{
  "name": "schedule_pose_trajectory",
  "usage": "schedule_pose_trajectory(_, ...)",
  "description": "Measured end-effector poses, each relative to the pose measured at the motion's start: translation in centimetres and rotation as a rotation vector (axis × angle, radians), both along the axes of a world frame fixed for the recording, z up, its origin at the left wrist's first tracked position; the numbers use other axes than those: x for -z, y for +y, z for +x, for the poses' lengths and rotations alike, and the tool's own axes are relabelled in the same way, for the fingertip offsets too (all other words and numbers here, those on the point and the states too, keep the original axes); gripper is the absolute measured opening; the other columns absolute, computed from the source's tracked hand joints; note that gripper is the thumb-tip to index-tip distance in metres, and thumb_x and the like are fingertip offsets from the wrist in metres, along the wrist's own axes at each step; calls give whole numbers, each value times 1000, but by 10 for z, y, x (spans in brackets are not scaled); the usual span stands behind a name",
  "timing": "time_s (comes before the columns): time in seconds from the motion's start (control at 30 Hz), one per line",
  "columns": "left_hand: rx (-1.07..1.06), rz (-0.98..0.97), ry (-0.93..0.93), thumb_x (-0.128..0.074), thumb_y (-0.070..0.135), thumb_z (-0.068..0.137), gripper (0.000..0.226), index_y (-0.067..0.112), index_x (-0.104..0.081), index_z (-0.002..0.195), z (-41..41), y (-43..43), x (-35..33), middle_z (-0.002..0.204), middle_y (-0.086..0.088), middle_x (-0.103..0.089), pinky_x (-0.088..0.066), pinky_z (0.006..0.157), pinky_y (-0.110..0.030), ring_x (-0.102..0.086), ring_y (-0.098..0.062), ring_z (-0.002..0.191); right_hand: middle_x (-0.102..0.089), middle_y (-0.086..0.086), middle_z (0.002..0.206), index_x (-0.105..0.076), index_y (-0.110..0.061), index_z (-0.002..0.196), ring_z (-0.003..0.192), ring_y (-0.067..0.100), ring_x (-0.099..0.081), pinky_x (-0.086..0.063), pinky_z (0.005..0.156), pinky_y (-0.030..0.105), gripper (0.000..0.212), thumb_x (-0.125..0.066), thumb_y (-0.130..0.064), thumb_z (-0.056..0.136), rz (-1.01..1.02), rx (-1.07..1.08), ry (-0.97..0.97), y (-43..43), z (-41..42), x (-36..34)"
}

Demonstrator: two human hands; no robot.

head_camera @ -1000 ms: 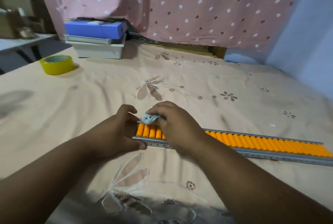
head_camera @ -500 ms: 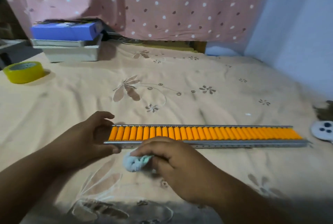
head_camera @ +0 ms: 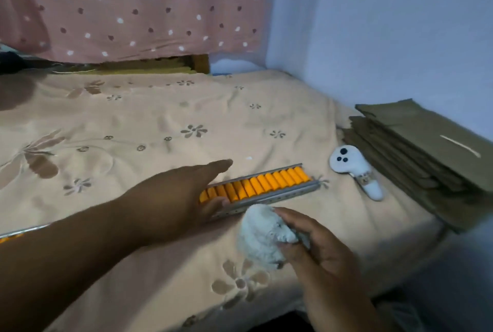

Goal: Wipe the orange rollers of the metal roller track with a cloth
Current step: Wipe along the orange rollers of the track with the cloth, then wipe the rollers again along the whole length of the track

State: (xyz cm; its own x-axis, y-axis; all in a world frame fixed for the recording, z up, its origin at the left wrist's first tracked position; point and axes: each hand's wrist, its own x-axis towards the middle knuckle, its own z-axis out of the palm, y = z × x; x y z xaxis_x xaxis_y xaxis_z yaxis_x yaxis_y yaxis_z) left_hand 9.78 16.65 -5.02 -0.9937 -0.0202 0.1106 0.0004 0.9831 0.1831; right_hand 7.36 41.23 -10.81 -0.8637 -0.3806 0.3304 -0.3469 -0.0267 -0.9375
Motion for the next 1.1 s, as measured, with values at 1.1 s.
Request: schedule_pose_trajectory(1.1,116,-140,-190,-26,73,92,81,45,22,151,86,-93,39,162,24,19,4,125,-31,16,2,149,-73,-20,105,-70,-46,107,100,7,-69,-58,84,28,30,-62,-20,94,12,388,96,-19,-47,-25)
